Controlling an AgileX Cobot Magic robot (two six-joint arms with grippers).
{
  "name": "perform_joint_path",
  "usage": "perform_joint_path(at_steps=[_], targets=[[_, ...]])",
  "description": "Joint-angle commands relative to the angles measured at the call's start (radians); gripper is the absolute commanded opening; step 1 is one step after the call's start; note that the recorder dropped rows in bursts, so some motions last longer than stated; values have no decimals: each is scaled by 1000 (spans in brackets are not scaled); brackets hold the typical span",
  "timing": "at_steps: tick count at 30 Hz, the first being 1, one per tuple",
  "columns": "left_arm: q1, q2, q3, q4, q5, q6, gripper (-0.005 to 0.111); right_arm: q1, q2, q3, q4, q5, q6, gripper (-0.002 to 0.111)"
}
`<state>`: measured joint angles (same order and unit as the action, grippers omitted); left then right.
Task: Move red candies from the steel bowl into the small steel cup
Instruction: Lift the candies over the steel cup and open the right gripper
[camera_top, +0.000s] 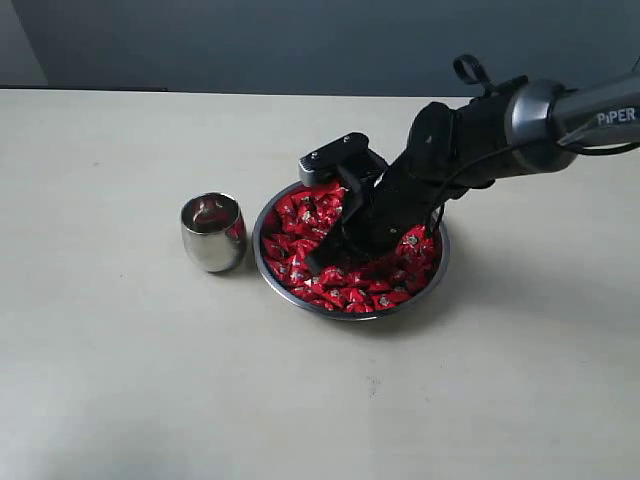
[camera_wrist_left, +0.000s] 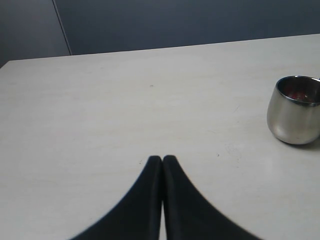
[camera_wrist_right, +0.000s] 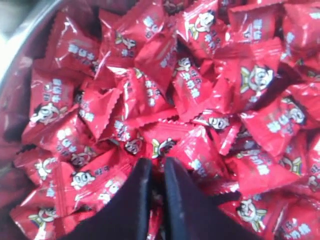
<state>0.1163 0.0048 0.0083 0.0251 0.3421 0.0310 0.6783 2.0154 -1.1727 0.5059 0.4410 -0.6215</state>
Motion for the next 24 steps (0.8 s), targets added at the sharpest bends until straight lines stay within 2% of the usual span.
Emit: perform_joint_path(at_steps=[1,13,24], targets=[[-8,-5,-8,2,-5,-2,0,-2,-4,-2,-7,0,-4,0],[-8,-5,-8,2,-5,-2,0,-2,-139,-2,3,12,-4,0],[-8,-5,-8,2,-5,-2,0,38,-173,-59,150,-29,-14,0]])
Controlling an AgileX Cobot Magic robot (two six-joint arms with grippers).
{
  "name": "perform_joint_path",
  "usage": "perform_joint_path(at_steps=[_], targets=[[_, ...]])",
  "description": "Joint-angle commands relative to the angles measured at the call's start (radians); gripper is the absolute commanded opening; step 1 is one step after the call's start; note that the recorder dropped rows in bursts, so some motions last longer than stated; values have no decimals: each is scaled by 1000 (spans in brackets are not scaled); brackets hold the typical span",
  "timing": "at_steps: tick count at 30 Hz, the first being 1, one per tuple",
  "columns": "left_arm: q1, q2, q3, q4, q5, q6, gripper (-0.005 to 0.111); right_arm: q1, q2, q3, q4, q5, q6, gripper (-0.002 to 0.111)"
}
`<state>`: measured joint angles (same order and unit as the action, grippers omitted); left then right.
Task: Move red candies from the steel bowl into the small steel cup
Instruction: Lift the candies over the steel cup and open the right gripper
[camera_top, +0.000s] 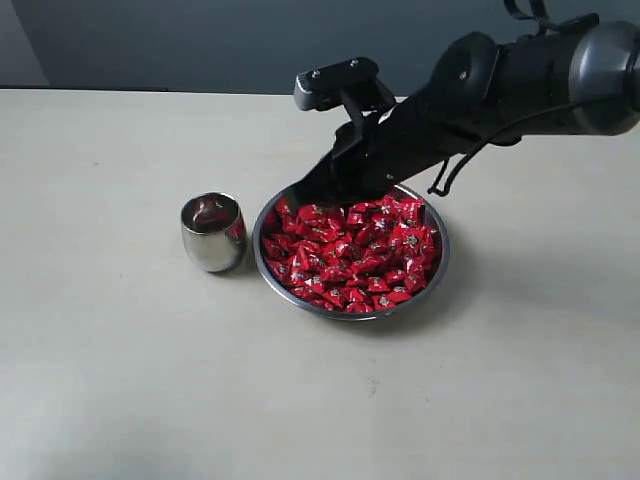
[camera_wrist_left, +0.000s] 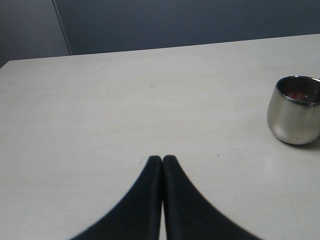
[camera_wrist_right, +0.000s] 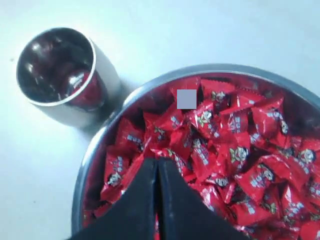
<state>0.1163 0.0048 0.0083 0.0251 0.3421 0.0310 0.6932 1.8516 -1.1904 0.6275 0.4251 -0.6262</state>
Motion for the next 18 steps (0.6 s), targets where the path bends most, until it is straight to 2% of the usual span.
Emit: perform_joint_path(at_steps=[1,10,18], targets=[[-8,-5,-8,2,-5,-2,0,32,-9,-55,32,-16,-9,0],[-8,-5,-8,2,-5,-2,0,120,1,-162,36,-82,-11,0],[-8,-5,-8,2,-5,-2,0,176,171,-310,31,-68,-11,0]])
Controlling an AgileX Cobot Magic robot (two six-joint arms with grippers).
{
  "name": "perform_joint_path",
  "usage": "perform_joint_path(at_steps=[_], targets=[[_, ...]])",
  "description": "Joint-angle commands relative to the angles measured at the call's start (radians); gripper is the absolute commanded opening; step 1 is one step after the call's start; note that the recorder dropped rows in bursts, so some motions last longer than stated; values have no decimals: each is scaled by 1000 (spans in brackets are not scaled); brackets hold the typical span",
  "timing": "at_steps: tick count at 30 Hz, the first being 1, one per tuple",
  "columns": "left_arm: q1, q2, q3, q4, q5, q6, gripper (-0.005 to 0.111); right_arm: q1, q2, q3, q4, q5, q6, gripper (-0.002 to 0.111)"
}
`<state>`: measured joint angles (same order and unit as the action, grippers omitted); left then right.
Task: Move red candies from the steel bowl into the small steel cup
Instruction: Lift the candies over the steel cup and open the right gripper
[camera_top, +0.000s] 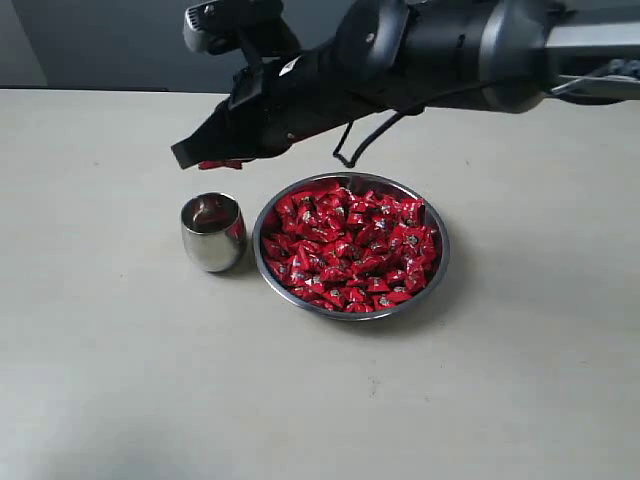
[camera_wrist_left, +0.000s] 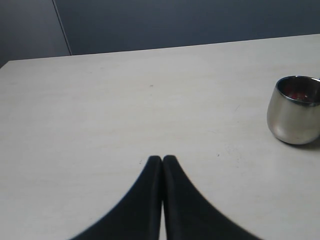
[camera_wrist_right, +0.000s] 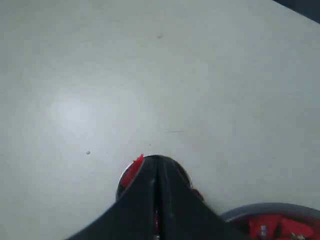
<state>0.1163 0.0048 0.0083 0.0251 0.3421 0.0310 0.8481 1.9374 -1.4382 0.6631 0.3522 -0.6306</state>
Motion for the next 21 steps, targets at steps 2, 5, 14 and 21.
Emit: perform_joint_path(at_steps=[2,5,14,21], targets=[[-8,-5,-8,2,-5,-2,0,20,129,-102,0,27,-6,0],[-8,-5,-8,2,-5,-2,0,20,185,-141,-7,69,-6,1],[-8,-5,-8,2,-5,-2,0,20,209,-163,-94,114,3,35],[-8,-5,-8,2,-5,-2,0,-31,121,-161,-350,208,246,35]])
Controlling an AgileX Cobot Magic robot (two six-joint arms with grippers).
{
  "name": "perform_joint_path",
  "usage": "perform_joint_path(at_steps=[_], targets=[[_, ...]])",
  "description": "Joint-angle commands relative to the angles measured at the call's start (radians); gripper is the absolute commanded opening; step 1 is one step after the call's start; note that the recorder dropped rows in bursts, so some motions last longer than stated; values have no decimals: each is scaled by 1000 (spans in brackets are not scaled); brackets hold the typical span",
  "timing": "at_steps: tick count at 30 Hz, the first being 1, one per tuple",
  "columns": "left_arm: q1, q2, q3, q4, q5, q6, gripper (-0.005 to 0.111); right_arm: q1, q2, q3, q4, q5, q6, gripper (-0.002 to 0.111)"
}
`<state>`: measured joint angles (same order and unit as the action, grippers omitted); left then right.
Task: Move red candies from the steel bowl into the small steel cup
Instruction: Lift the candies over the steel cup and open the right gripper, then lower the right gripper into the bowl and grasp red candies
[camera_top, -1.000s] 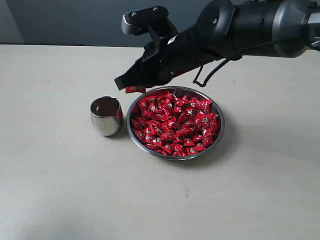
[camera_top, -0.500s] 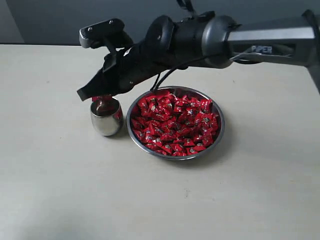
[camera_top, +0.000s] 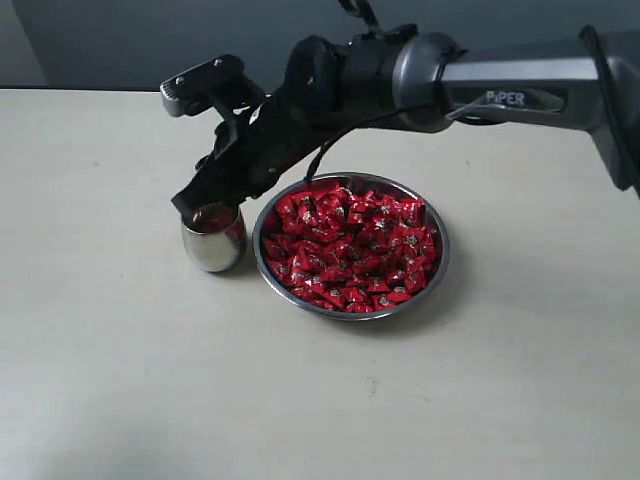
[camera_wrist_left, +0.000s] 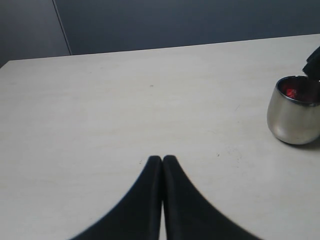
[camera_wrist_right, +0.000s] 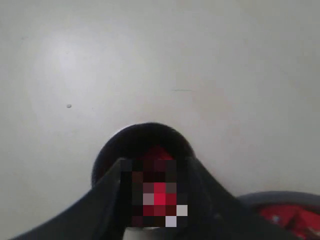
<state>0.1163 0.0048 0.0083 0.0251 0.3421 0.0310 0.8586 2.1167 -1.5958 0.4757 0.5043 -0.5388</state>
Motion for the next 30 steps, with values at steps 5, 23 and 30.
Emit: perform_joint_path(at_steps=[5,23,30], targets=[[-8,-5,-8,2,-5,-2,0,-117,-78,3,-321,174,324,35],[-8,-5,-8,2,-5,-2,0,-184,-77,226,-425,91,333,40],[-8,-5,-8,2,-5,-2,0,-184,-13,238,-451,18,333,37]])
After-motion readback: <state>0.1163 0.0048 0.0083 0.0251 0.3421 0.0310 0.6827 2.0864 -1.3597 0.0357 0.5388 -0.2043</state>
